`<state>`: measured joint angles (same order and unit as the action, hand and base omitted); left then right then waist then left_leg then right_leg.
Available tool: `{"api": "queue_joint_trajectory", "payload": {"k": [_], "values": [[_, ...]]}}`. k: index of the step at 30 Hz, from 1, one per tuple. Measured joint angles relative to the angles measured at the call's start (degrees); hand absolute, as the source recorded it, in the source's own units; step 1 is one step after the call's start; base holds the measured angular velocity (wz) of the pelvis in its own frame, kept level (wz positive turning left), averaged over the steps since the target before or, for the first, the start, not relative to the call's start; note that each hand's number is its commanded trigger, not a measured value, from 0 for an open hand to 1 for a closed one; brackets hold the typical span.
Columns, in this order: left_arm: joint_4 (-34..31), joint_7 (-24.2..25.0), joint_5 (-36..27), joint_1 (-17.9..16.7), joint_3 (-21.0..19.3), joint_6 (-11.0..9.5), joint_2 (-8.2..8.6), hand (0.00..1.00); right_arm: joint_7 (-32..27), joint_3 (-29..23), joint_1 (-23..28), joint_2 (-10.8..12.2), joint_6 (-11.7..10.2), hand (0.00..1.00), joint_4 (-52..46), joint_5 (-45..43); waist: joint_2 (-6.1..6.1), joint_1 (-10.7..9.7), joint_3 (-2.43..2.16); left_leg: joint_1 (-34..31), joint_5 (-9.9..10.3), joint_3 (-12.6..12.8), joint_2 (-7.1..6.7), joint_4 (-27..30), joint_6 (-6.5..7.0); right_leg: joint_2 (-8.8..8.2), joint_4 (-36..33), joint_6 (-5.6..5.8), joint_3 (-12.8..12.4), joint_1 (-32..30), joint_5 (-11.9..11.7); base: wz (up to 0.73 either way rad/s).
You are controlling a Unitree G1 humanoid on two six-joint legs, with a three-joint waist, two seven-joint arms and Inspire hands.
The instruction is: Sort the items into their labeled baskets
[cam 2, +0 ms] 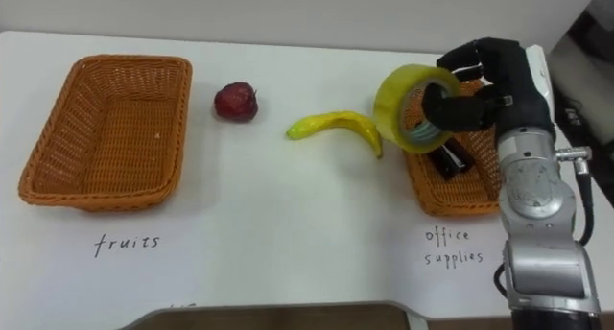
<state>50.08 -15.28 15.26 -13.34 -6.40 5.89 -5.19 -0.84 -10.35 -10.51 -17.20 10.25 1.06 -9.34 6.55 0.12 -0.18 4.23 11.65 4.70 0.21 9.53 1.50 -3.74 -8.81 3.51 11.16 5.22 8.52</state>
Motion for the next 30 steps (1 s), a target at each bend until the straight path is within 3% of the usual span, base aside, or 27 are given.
{"api": "queue_joint_trajectory", "payload": {"k": [9, 30], "values": [[-1.1, -0.39, 0.05, -0.53, 0.93, 0.0, -0.55, 0.0, -0.32, -0.02, 0.28, -0.45, -0.01, 1.0, 2.01, -0.15, 0.53, -1.37, 0.16, -0.12, 0.0, 0.07, -0.07, -0.12, 0.0, -0.04, 0.05, 0.0, -0.03, -0.09, 0.0, 0.0], [-3.77, -1.86, 0.27, -2.52, -0.21, 0.1, -0.51, 0.0, -1.66, -0.92, 2.76, -0.44, 0.66, 1.0, 5.47, -0.32, 0.64, -1.52, 0.16, 0.3, 0.0, 1.25, 0.07, -0.81, -0.01, 0.05, 0.11, 0.0, -0.35, -0.12, 0.0, -0.02]]}}
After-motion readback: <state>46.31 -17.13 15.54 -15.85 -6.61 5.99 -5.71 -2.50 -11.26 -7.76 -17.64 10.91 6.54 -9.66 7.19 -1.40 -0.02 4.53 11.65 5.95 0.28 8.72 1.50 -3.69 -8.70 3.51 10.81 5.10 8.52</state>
